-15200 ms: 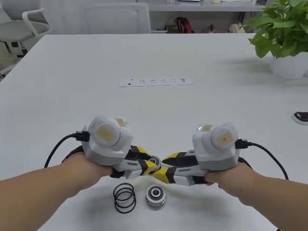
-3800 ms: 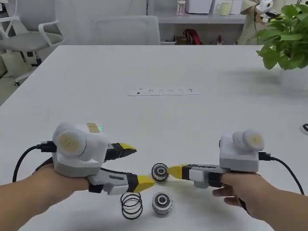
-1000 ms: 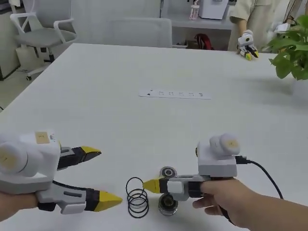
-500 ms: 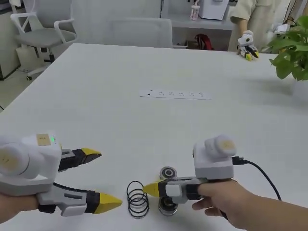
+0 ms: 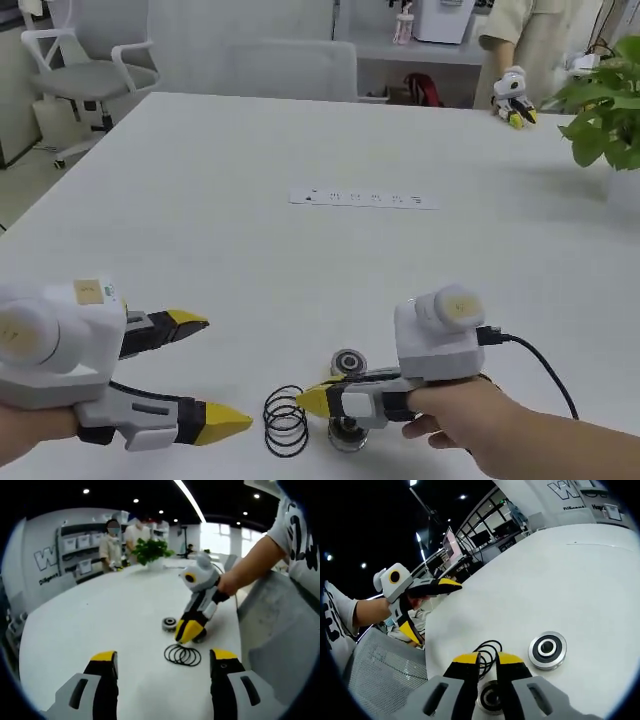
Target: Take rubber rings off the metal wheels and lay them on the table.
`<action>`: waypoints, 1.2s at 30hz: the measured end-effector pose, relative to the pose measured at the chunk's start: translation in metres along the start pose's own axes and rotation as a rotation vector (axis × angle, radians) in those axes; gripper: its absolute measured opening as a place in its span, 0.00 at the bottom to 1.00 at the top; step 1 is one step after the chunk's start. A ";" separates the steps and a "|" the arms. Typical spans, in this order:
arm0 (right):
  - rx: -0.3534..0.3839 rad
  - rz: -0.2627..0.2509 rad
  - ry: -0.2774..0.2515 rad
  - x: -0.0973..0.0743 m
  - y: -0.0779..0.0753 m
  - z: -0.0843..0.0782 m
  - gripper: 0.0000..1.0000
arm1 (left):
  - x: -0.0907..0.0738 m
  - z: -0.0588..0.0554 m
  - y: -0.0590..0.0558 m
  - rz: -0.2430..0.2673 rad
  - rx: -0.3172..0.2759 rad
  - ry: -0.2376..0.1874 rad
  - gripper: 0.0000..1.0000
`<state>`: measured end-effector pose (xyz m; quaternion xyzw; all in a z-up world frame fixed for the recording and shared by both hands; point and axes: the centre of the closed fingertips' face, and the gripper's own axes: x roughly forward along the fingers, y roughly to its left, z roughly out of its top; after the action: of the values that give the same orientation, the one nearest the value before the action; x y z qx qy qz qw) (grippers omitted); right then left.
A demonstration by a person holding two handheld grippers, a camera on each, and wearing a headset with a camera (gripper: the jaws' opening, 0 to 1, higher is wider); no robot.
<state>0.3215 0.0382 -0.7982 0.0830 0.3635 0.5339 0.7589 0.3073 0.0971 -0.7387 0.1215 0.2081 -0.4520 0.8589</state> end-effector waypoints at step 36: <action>-0.167 0.000 -0.122 -0.048 0.019 0.036 0.38 | -0.004 0.021 -0.001 0.009 0.009 -0.047 0.77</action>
<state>0.3229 0.0138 -0.7403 0.0519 0.2711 0.5564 0.7837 0.3094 0.0910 -0.7181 0.1157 0.1850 -0.4518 0.8650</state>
